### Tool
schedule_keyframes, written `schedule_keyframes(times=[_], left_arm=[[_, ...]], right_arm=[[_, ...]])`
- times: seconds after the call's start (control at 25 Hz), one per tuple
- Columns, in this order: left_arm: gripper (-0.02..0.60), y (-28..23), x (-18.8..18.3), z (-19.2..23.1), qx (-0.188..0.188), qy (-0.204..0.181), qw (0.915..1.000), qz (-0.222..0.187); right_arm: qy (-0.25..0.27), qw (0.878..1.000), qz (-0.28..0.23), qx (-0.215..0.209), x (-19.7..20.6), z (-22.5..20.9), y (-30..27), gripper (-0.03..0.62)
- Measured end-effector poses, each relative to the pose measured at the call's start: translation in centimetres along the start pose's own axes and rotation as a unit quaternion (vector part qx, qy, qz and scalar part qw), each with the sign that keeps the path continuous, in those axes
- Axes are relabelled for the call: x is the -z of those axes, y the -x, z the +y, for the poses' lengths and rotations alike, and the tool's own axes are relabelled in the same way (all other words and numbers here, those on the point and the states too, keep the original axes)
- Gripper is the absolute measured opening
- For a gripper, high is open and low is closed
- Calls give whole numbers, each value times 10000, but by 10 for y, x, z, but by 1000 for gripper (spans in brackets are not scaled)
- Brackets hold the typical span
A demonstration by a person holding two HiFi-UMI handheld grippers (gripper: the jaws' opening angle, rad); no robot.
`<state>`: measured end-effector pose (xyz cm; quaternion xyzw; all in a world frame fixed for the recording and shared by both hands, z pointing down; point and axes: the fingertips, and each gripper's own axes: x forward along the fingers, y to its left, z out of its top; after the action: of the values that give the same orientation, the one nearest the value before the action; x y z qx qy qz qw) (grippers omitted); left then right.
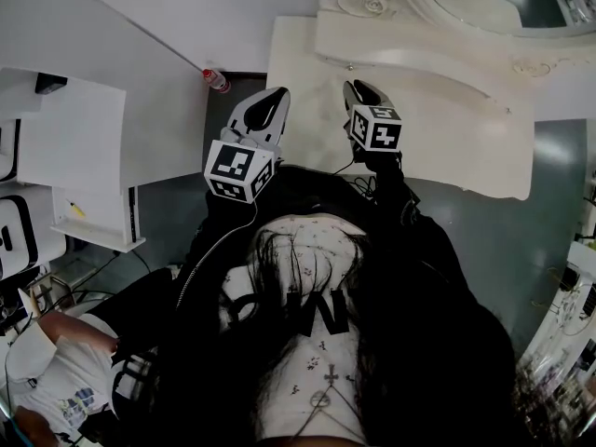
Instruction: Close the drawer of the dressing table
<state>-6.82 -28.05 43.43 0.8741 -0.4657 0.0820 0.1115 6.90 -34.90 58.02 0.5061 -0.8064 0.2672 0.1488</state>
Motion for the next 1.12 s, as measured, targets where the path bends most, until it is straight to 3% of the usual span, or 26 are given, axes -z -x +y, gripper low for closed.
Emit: schedule_keyframes(times=[0.68,1.12], left_arm=[[0,16,9,-19,274,-69,9996,63],[0,91,25,-19,339,73,9994,73]], right_arm=[[-37,9974,-656,-292,-27,52,55,84],[-38,9973,-657,-332,2,125,97,77]])
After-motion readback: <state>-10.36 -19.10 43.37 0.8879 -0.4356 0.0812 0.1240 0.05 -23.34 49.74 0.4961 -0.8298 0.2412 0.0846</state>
